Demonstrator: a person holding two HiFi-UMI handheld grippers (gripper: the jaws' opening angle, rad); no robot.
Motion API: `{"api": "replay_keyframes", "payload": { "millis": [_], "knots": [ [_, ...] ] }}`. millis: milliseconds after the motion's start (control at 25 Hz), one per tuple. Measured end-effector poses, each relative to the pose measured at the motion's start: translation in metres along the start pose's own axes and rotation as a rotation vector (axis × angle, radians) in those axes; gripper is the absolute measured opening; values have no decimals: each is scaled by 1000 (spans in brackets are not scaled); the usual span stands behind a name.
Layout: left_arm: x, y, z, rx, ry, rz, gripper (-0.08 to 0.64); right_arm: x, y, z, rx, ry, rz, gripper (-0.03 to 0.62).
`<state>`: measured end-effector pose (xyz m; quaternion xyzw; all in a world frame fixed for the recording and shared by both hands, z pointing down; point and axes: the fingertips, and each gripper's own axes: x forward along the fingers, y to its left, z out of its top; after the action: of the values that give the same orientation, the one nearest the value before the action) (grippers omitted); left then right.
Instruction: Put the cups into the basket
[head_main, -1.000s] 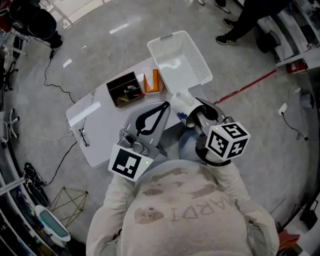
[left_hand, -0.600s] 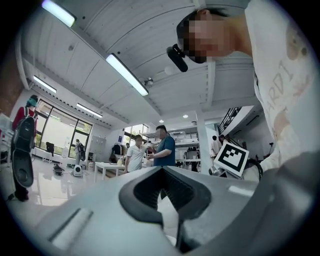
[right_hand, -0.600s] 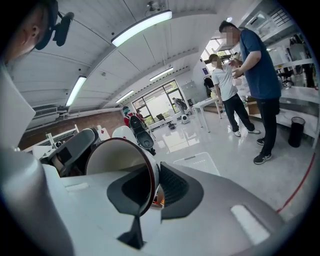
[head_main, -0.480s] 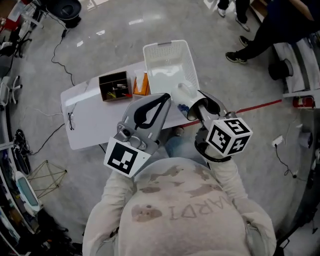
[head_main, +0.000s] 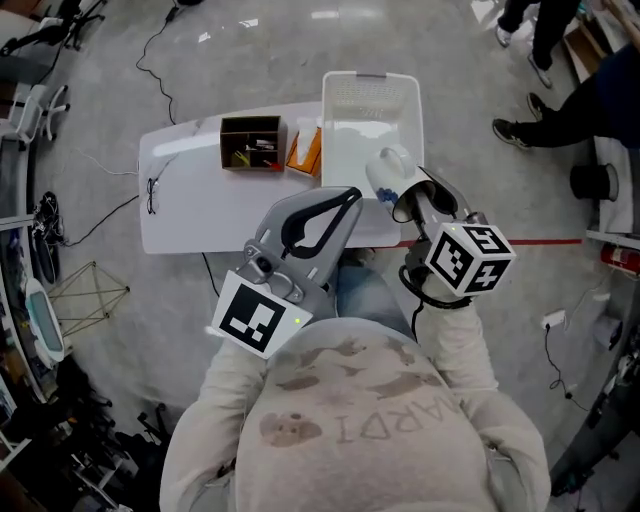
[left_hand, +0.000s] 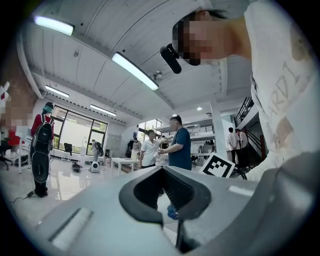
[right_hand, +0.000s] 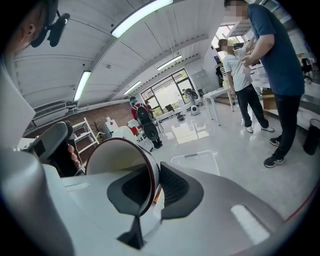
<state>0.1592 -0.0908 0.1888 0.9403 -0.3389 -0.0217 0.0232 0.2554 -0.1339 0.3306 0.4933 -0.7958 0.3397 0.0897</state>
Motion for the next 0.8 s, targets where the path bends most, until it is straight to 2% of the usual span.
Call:
{"api": "replay_keyframes", "payload": {
  "millis": [120, 400, 800],
  "knots": [
    [2, 11, -11, 20, 35, -5, 2, 24, -7, -6, -4, 40, -19, 58],
    [12, 33, -37, -12, 80, -65, 2, 90, -39, -34, -9, 164, -94, 58],
    [24, 83, -100, -94, 139, -149, 2, 183, -85, -97, -56, 366, -196, 59]
  ]
}}
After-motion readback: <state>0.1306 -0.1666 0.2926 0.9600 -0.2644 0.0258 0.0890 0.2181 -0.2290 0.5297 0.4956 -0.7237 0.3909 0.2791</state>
